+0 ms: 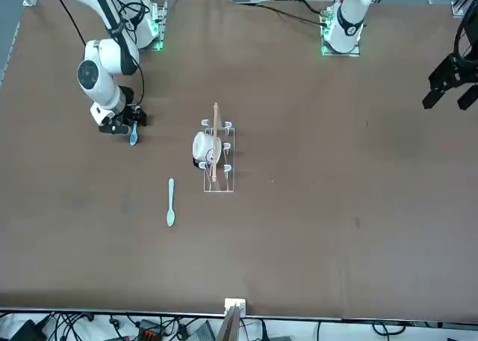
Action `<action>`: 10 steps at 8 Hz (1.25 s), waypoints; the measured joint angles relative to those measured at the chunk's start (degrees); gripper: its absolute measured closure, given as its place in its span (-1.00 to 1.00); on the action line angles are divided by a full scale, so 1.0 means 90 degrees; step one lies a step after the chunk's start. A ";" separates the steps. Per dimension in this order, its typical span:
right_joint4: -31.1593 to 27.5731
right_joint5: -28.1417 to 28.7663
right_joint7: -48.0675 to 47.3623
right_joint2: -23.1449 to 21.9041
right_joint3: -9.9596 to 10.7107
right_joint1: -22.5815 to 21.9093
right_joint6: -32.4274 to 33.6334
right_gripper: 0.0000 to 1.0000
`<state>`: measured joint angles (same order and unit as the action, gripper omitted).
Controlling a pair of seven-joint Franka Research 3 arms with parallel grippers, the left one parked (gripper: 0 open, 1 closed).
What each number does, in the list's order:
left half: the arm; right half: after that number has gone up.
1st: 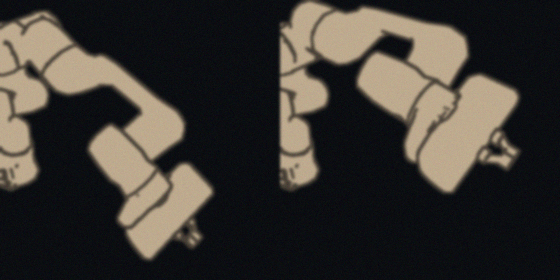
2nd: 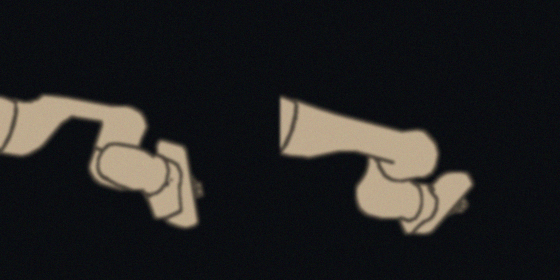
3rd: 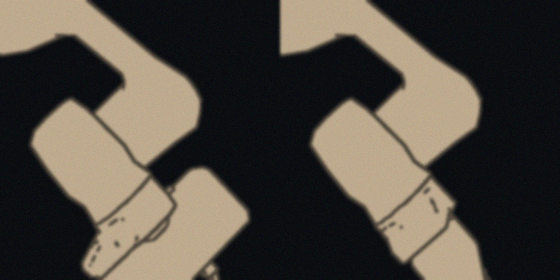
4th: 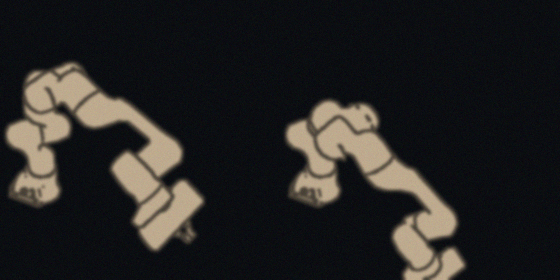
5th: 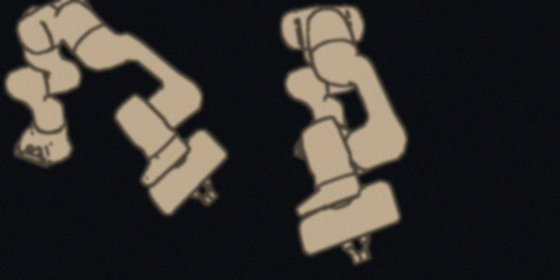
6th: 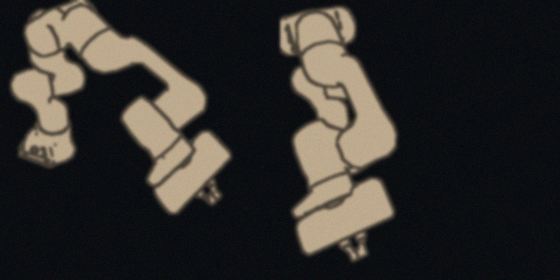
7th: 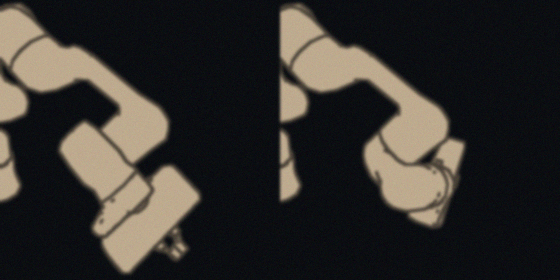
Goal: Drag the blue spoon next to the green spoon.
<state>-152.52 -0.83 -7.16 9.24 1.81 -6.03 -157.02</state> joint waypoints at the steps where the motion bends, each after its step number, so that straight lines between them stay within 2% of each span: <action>1: 0.0000 0.0000 -0.0002 0.0002 0.0000 0.0000 -0.0006 -0.73; 2: 0.0006 0.0000 -0.0002 -0.0005 0.0000 0.0000 -0.0014 -0.55; 3: 0.0018 0.0000 -0.0002 -0.0047 0.0000 0.0000 -0.0014 -0.08; 6: 0.0017 0.0001 -0.0007 -0.0098 0.0000 0.0005 -0.0009 0.28; 8: 0.0020 0.0001 -0.0007 -0.0108 0.0000 0.0005 -0.0009 0.39; 9: 0.0020 0.0002 -0.0008 -0.0118 0.0000 0.0005 -0.0007 0.59; 10: 0.0021 0.0002 -0.0008 -0.0123 0.0000 0.0005 -0.0007 0.68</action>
<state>-152.33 -0.81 -7.23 8.13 1.81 -5.98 -157.08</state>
